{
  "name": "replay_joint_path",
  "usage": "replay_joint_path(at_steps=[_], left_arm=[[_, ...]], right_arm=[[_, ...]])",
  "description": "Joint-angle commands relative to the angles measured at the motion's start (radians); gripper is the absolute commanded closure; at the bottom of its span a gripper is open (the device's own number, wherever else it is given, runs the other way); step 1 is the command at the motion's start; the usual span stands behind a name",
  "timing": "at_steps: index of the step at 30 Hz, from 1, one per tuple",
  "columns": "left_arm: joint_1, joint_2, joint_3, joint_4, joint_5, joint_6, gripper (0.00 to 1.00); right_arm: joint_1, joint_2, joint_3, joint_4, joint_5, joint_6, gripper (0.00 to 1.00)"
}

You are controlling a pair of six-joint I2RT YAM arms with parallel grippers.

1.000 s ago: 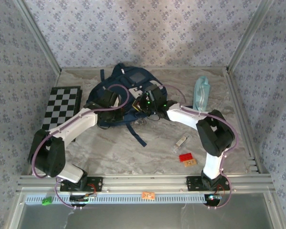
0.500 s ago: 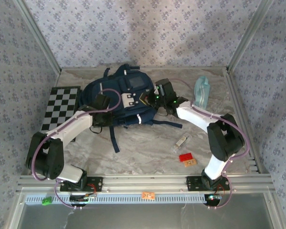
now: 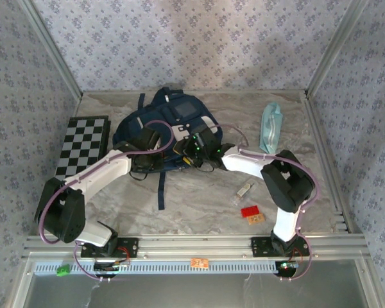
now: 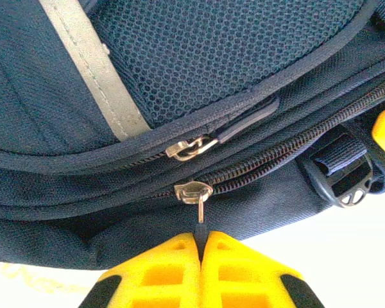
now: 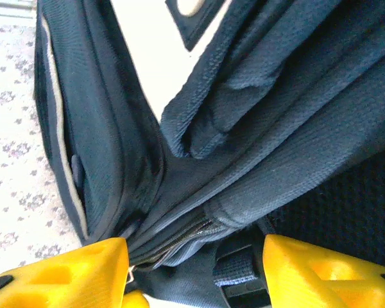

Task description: Pack books, pencil case, and school supplies into a backpack

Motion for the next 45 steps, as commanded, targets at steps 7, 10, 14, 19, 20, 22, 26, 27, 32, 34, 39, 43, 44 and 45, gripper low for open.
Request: replay_joint_path(at_steps=[7,10,14,19,20,22,26,27,32,34,39,43,44,45], left_arm=[[-0.024,0.005,0.046,0.012,0.035,-0.01,1.0],[-0.024,0.008,0.049,0.012,0.042,-0.012,1.0],[-0.024,0.009,0.053,0.011,0.047,-0.01,1.0],[-0.024,0.0,0.055,-0.023,0.023,-0.007,1.0],[-0.024,-0.003,0.055,-0.034,0.01,-0.008,1.0],[-0.024,-0.011,0.05,-0.061,-0.022,-0.015,1.0],[-0.023,-0.036,0.021,-0.099,-0.106,-0.028,1.0],[-0.024,-0.044,0.012,-0.099,-0.118,-0.03,1.0],[-0.02,-0.047,-0.01,-0.113,-0.159,-0.032,1.0],[-0.015,-0.042,-0.011,-0.138,-0.179,-0.03,1.0],[-0.015,-0.042,-0.03,-0.142,-0.214,-0.024,1.0],[-0.027,-0.038,-0.041,-0.114,-0.178,0.016,1.0],[-0.039,-0.036,-0.038,-0.111,-0.179,0.028,1.0],[-0.041,-0.03,-0.028,-0.113,-0.185,0.03,1.0]], right_arm=[[0.032,0.077,0.089,-0.002,0.115,0.094,0.48],[0.032,0.104,0.103,0.011,0.156,0.094,0.5],[0.028,0.132,0.135,-0.022,0.208,0.051,0.73],[-0.003,0.089,0.118,-0.012,0.193,-0.022,0.99],[-0.013,0.071,0.117,-0.026,0.18,-0.045,1.0],[-0.04,0.038,0.104,-0.039,0.127,-0.076,1.0],[-0.107,-0.03,0.071,-0.052,-0.01,-0.124,1.0],[-0.122,-0.05,0.034,-0.066,-0.027,-0.136,1.0],[-0.193,-0.104,0.025,-0.142,-0.141,-0.233,1.0],[-0.223,-0.121,0.019,-0.169,-0.189,-0.261,1.0],[-0.291,-0.166,0.015,-0.212,-0.227,-0.319,1.0],[-0.303,-0.152,0.053,-0.24,-0.258,-0.36,1.0],[-0.297,-0.147,0.054,-0.244,-0.258,-0.365,1.0],[-0.293,-0.142,0.054,-0.243,-0.258,-0.37,1.0]])
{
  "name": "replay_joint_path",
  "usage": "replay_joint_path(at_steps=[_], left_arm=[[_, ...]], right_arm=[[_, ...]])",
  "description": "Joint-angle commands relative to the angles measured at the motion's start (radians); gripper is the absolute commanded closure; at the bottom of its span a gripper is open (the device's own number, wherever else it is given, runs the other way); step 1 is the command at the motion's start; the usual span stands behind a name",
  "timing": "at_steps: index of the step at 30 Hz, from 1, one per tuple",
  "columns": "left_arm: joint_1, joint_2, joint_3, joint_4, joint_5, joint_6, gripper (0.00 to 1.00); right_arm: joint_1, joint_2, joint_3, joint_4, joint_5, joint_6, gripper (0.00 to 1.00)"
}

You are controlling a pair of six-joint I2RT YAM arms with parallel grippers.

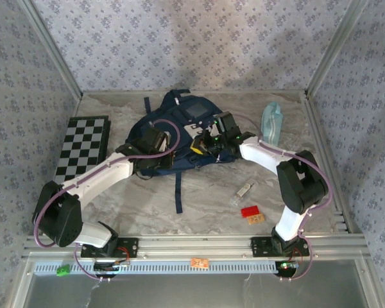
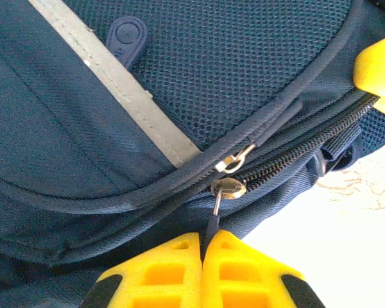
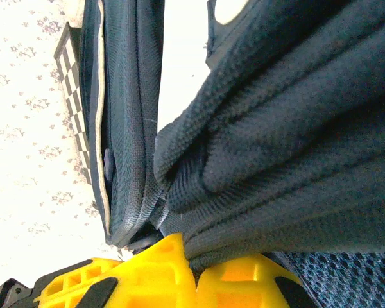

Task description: Pack books, pencil case, and school supplies into a backpack

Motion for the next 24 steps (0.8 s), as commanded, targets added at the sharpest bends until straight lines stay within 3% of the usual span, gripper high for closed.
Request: replay_joint_path(at_steps=[1,4,11,14,18,24], left_arm=[[0.032,0.004,-0.027,-0.209,-0.205,0.016,1.0],[0.032,-0.013,-0.005,-0.157,-0.093,0.016,0.99],[0.037,-0.087,0.042,-0.154,-0.049,-0.021,0.59],[0.034,-0.084,0.058,-0.171,-0.062,-0.032,0.55],[-0.004,-0.048,0.061,-0.112,-0.001,-0.017,0.52],[-0.057,0.069,0.15,-0.133,-0.109,0.065,0.51]], right_arm=[[-0.07,-0.05,0.035,-0.063,0.064,-0.089,1.0],[-0.065,-0.027,0.076,-0.031,0.025,-0.08,1.0],[-0.023,-0.014,0.104,-0.024,0.041,-0.066,1.0],[-0.017,-0.011,0.11,-0.02,0.038,-0.058,1.0],[-0.007,-0.01,0.114,-0.016,0.047,-0.053,1.0],[-0.008,-0.002,0.123,-0.01,0.043,-0.046,1.0]])
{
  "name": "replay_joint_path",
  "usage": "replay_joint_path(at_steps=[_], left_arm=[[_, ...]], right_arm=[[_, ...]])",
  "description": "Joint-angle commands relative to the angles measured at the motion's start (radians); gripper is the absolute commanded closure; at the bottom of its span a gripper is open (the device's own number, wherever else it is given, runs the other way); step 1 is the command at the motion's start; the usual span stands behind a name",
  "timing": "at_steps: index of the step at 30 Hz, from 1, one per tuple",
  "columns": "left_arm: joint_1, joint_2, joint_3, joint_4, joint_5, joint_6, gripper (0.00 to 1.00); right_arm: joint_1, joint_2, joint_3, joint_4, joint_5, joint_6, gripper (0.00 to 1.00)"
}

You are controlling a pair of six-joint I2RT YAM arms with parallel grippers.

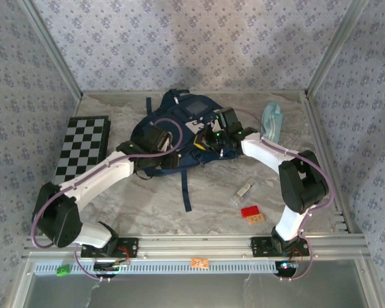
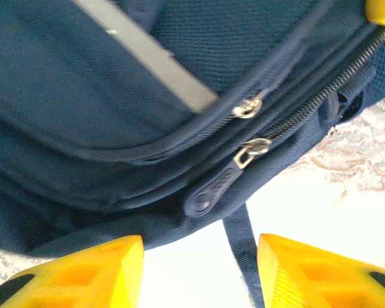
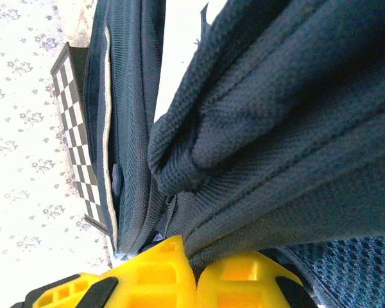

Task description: Pack books, pencil case, and school supplies into a backpack

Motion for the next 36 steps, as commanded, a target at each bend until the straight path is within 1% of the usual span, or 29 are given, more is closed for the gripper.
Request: replay_joint_path(at_steps=[1,3,7,9,11,14,18,20,22,24,26,29,36], left_arm=[[-0.006,0.075,0.085,-0.047,-0.089,0.054,0.51],[-0.006,0.095,0.096,-0.054,-0.088,0.061,0.51],[-0.007,0.077,0.049,0.042,0.011,0.04,0.51],[-0.006,0.083,0.039,0.068,0.01,0.015,0.52],[-0.006,0.1,0.045,0.077,0.009,-0.001,0.55],[-0.007,0.124,0.045,0.117,0.053,-0.008,0.59],[-0.006,0.144,0.068,0.089,0.027,-0.014,0.66],[-0.007,0.144,0.06,0.094,0.023,-0.007,0.67],[-0.008,0.152,0.063,0.071,-0.002,0.008,0.64],[-0.01,0.161,0.062,0.05,-0.032,0.018,0.63],[-0.015,0.166,0.051,0.066,-0.012,0.03,0.63],[-0.03,0.177,0.046,0.101,0.007,0.037,0.66],[-0.031,0.2,0.079,0.085,-0.025,0.039,0.79]], right_arm=[[0.005,-0.004,0.064,0.048,0.006,-0.016,1.0],[0.005,-0.007,0.071,0.036,0.01,-0.025,1.0],[0.002,-0.008,0.07,0.03,0.012,-0.028,1.0],[0.002,-0.004,0.069,0.038,0.01,-0.025,1.0],[0.005,0.001,0.069,0.044,0.007,-0.021,1.0],[0.008,0.007,0.069,0.052,0.007,-0.017,1.0],[0.004,0.011,0.068,0.055,0.003,-0.015,1.0],[0.002,0.011,0.068,0.054,0.001,-0.017,1.0],[-0.001,0.012,0.064,0.057,-0.001,-0.016,1.0],[-0.001,0.015,0.061,0.063,-0.003,-0.013,1.0],[-0.001,0.016,0.063,0.064,-0.003,-0.012,1.0],[0.001,0.022,0.072,0.063,-0.004,-0.011,1.0],[0.005,0.023,0.084,0.053,-0.004,-0.013,1.0]])
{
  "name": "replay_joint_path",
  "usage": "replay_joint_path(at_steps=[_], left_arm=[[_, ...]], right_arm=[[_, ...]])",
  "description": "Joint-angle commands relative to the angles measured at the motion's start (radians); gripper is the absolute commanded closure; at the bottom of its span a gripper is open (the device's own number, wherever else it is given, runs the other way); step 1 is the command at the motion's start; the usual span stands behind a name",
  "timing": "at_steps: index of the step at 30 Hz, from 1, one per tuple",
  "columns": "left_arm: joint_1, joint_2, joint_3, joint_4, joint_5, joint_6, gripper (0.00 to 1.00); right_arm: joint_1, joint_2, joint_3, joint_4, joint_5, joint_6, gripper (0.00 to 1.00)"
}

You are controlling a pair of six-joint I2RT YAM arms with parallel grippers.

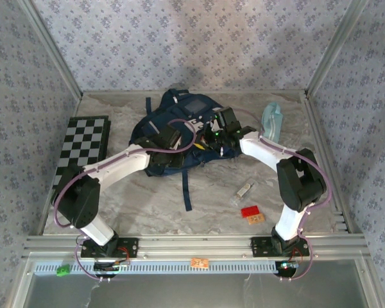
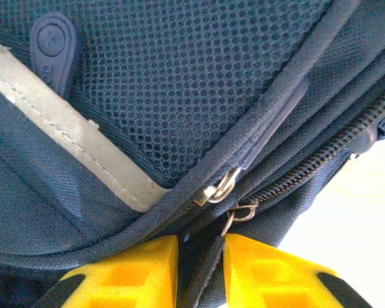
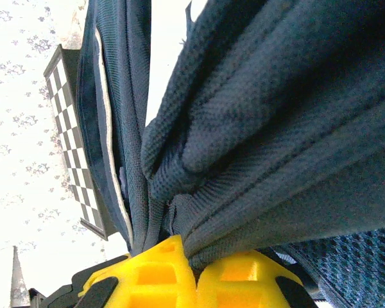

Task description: Pack books, pencil case, and school supplies into a backpack

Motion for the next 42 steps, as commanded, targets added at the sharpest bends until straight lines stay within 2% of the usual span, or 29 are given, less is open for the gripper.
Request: replay_joint_path(at_steps=[1,7,10,23,32,36,42], left_arm=[[-0.008,0.013,0.026,0.001,-0.012,0.019,0.8],[-0.008,-0.009,0.014,-0.009,-0.034,0.023,0.96],[-0.003,-0.021,0.005,-0.024,-0.047,0.018,1.0],[0.083,-0.174,-0.186,-0.14,-0.103,-0.076,1.0],[0.139,-0.237,-0.228,-0.16,-0.128,-0.116,1.0],[0.168,-0.244,-0.228,-0.219,-0.125,-0.137,1.0],[0.227,-0.298,-0.245,-0.246,-0.076,-0.17,1.0]], right_arm=[[0.001,-0.008,0.057,0.066,-0.009,-0.015,1.0],[-0.006,-0.016,0.055,0.062,-0.007,-0.018,1.0],[-0.013,-0.02,0.049,0.065,-0.011,-0.017,1.0],[-0.116,-0.053,0.001,0.126,-0.108,0.023,1.0],[-0.129,-0.075,-0.028,0.124,-0.085,0.021,1.0],[-0.131,-0.085,-0.028,0.118,-0.071,0.016,1.0],[-0.149,-0.085,-0.076,0.182,-0.068,0.044,1.0]])
